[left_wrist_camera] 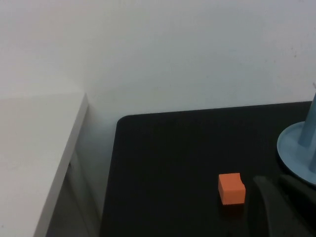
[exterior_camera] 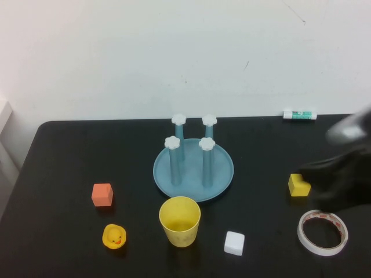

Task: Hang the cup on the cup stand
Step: Pick up the cup from the table

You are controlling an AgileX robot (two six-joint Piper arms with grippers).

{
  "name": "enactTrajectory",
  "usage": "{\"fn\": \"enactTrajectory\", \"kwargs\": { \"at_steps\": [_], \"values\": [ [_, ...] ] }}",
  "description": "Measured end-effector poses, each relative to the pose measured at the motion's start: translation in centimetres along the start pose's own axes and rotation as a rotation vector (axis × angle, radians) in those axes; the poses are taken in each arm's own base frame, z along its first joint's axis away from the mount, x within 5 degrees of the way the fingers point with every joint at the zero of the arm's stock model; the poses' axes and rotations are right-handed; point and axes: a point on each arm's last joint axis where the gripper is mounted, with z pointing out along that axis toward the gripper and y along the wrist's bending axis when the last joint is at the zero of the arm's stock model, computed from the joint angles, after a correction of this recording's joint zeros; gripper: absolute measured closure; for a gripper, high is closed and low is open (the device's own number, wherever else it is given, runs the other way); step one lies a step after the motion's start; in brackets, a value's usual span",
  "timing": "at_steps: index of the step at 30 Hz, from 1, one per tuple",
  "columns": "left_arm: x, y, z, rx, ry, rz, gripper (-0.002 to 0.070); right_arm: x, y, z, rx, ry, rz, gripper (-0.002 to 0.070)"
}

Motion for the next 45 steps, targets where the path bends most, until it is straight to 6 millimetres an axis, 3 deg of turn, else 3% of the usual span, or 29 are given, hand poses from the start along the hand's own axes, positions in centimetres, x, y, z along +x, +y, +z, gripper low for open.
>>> {"fn": "enactTrajectory", "kwargs": {
  "at_steps": [7, 12, 19, 22, 26, 31, 34, 38, 40, 43, 45],
  "values": [
    [0.1, 0.0, 0.1, 0.004, -0.008, -0.011, 0.0676, 0.5, 4.8, 8.2, -0.047, 0.12, -0.119, 0.0676],
    [0.1, -0.1, 0.1, 0.009, -0.008, -0.022, 0.0676, 0.3, 5.5, 13.0, -0.082, 0.173, -0.126, 0.0636],
    [0.2, -0.1, 0.2, 0.009, -0.005, -0.022, 0.0676, 0.2, 5.1, 18.3, -0.119, 0.209, -0.115, 0.0276],
    [0.3, -0.1, 0.2, 0.009, -0.003, -0.022, 0.0676, 0.7, 4.7, 20.1, -0.117, 0.228, -0.111, 0.0213],
    [0.2, -0.2, 0.2, 0.02, -0.015, -0.05, 0.0676, 2.1, 4.2, 22.7, -0.109, 0.266, -0.112, 0.0194],
    [-0.3, -0.5, 0.1, 0.062, -0.067, -0.162, 0.0676, 3.4, 3.7, 24.9, -0.102, 0.296, -0.115, 0.0232],
    [-0.6, -0.7, 0.1, 0.095, -0.095, -0.26, 0.0676, 3.9, 3.5, 25.4, -0.102, 0.307, -0.116, 0.0353],
    [-1.1, -1.1, 0.0, 0.162, -0.126, -0.471, 0.0675, 3.8, 3.5, 25.5, -0.099, 0.301, -0.133, 0.0583],
    [-1.3, -1.3, -0.1, 0.196, -0.133, -0.579, 0.0658, 3.8, 3.5, 25.5, -0.106, 0.302, -0.144, 0.0627],
    [-1.6, -1.7, -0.2, 0.269, -0.127, -0.799, 0.0562, 3.6, 3.8, 25.4, -0.136, 0.301, -0.144, 0.0636],
    [-2.0, -2.1, -0.4, 0.341, -0.116, -1.011, 0.0414, 3.2, 4.3, 25.0, -0.179, 0.299, -0.124, 0.0638]
  ]
}}
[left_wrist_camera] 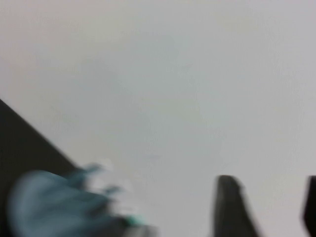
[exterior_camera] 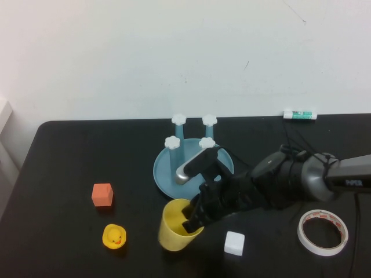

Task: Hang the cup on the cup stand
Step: Pick up the cup from the table, then adjust the cup with two arms

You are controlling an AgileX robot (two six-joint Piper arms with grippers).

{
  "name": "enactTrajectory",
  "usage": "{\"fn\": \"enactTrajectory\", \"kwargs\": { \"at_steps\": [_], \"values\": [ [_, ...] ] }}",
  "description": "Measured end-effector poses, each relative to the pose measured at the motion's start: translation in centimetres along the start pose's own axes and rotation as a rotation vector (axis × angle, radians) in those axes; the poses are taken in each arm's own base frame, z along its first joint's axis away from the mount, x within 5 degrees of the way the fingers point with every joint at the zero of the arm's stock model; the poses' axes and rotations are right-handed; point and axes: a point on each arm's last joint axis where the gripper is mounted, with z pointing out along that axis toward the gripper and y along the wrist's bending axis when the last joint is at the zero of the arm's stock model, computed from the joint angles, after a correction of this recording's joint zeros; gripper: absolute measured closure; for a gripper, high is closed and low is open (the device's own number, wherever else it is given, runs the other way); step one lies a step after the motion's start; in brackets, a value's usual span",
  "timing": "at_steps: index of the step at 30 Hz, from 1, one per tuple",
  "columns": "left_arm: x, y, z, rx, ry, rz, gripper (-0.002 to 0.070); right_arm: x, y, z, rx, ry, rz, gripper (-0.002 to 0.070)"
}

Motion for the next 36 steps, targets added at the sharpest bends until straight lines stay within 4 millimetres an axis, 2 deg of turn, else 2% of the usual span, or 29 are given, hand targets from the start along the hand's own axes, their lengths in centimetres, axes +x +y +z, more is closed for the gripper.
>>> {"fn": "enactTrajectory", "kwargs": {
  "at_steps": [3, 5, 7, 12, 15, 17, 27, 30, 36],
  "values": [
    [-0.2, -0.7, 0.0, 0.08, -0.007, -0.324, 0.0141, -1.2, 1.3, -1.2, -0.069, -0.028, -0.002, 0.064],
    [-0.6, -0.9, 0.0, 0.111, -0.04, -0.477, 0.0055, -2.4, 2.3, -2.5, -0.104, -0.07, -0.001, 0.064],
    [-0.9, -0.9, -0.1, 0.124, -0.073, -0.572, 0.0015, -4.0, 3.4, -4.2, -0.131, -0.136, -0.008, 0.0641],
    [-1.0, -1.0, -0.1, 0.14, -0.072, -0.645, -0.0014, -8.7, 6.3, -10.8, -0.176, -0.399, -0.08, 0.0642],
    [-0.6, -1.2, -0.1, 0.155, -0.024, -0.643, -0.0016, -10.9, 8.0, -13.9, -0.202, -0.509, -0.134, 0.0643],
    [-0.5, -1.3, -0.1, 0.16, -0.005, -0.642, -0.0017, -12.1, 9.2, -15.1, -0.228, -0.559, -0.165, 0.0643],
    [-0.5, -1.4, -0.1, 0.161, -0.002, -0.663, -0.0017, -15.6, 15.7, -17.7, -0.384, -0.671, -0.222, 0.0643],
    [-0.6, -1.3, -0.1, 0.158, -0.011, -0.683, -0.0017, -16.0, 17.1, -18.1, -0.422, -0.681, -0.219, 0.0643],
    [-0.8, -1.2, -0.1, 0.152, -0.038, -0.7, -0.0017, -15.3, 20.7, -17.8, -0.507, -0.654, -0.235, 0.0643]
  ]
}}
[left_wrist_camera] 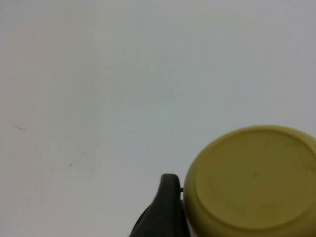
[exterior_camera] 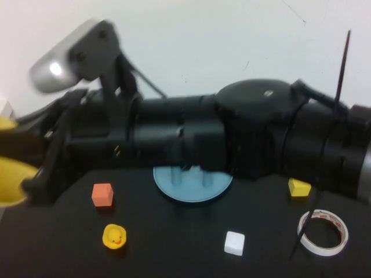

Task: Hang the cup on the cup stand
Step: Adjust the cup with two arms

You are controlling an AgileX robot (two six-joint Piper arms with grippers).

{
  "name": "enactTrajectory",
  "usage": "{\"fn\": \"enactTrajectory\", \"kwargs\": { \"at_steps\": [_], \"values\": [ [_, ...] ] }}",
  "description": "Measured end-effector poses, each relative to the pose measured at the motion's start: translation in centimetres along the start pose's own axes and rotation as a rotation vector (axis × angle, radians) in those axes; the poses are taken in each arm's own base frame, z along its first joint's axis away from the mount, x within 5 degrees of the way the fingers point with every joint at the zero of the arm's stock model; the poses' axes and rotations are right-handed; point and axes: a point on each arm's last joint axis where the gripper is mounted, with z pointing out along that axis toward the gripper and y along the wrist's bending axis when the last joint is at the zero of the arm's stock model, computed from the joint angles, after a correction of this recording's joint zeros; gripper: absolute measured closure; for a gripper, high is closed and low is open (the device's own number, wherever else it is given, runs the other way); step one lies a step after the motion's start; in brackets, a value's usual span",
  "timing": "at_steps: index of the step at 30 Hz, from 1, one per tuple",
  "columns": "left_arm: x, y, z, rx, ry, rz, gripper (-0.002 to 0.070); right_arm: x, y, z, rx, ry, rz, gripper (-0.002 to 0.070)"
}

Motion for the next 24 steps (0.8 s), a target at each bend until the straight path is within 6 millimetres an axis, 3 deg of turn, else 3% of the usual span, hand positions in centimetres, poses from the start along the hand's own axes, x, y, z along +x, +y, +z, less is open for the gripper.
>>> {"fn": "enactTrajectory", "kwargs": {
  "at_steps": [9, 17, 19, 24],
  "values": [
    [-0.3, 0.0, 0.0, 0.005, -0.029, -0.015, -0.0018, 1.0, 1.7, 1.5, -0.024, 0.025, -0.014, 0.0644],
    [-0.6, 0.0, 0.0, 0.005, -0.063, -0.016, 0.0063, 1.8, 1.4, 2.2, -0.042, 0.034, 0.008, 0.064],
    [-0.5, 0.0, 0.0, 0.004, -0.057, -0.011, 0.0109, 2.0, 1.4, 2.3, -0.054, 0.038, 0.01, 0.0605],
    [-0.2, 0.1, 0.0, -0.001, -0.022, 0.054, 0.0119, 2.5, 1.3, 2.3, -0.088, 0.07, -0.013, 0.0398]
  ]
}}
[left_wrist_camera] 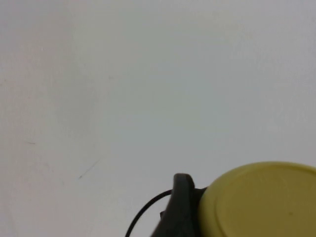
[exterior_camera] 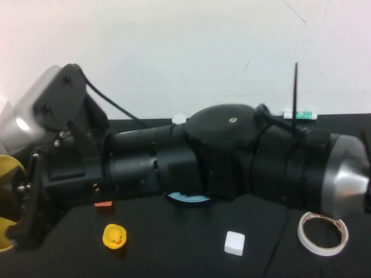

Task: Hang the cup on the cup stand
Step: Adjust the cup with two arms, then place the cup on the cup holder

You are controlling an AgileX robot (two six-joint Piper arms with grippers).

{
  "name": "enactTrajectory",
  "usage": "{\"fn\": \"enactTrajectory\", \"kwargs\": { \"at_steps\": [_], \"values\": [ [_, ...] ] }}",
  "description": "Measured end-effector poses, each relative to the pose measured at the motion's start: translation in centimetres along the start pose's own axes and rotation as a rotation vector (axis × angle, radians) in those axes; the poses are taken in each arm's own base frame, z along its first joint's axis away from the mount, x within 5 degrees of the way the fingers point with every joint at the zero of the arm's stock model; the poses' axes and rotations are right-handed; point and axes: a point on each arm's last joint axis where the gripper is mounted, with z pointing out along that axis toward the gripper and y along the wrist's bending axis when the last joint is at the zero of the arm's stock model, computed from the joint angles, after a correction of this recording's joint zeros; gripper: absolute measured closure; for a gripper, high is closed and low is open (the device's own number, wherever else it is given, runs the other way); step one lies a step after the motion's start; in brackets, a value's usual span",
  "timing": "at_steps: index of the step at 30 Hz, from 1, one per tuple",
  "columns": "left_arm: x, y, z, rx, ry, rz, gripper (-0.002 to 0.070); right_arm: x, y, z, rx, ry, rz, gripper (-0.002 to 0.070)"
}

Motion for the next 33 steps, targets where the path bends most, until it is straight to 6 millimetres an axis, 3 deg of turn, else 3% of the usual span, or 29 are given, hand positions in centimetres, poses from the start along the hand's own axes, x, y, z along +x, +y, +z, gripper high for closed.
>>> {"fn": "enactTrajectory", "kwargs": {
  "at_steps": [3, 8, 10, 14, 17, 21, 23, 27, 33],
  "values": [
    [0.0, 0.0, 0.0, -0.003, 0.002, 0.053, 0.012, -0.1, -0.8, -0.8, 0.012, 0.032, 0.011, 0.0328],
    [0.1, -0.1, 0.0, 0.001, 0.005, 0.219, 0.012, -1.2, -1.8, -3.6, 0.022, 0.104, -0.019, 0.0301],
    [0.1, -0.4, 0.1, 0.007, 0.0, 0.356, 0.012, -1.8, -2.1, -5.1, 0.005, 0.136, -0.024, 0.0301],
    [0.3, -1.8, 0.5, 0.03, -0.003, 0.803, 0.012, -3.0, -2.7, -9.3, -0.017, 0.22, 0.009, 0.0304],
    [0.5, -2.5, 1.6, 0.027, 0.027, 1.131, 0.012, -3.4, -2.7, -12.7, -0.022, 0.332, 0.029, 0.0363],
    [0.4, -2.8, 4.4, -0.016, 0.108, 1.52, 0.012, -3.3, -1.7, -16.7, 0.01, 0.556, -0.022, 0.0565],
    [0.2, -2.8, 6.1, -0.031, 0.158, 1.676, 0.012, -3.2, -1.5, -18.2, 0.086, 0.668, -0.04, 0.0622],
    [0.1, -2.4, 10.2, -0.027, 0.306, 1.845, 0.012, -2.7, -1.2, -21.1, 0.3, 0.843, -0.052, 0.0661],
    [0.7, -0.6, 17.5, 0.154, 0.609, 1.873, 0.012, -0.3, 0.7, -24.7, 0.484, 0.976, -0.008, 0.0668]
  ]
}}
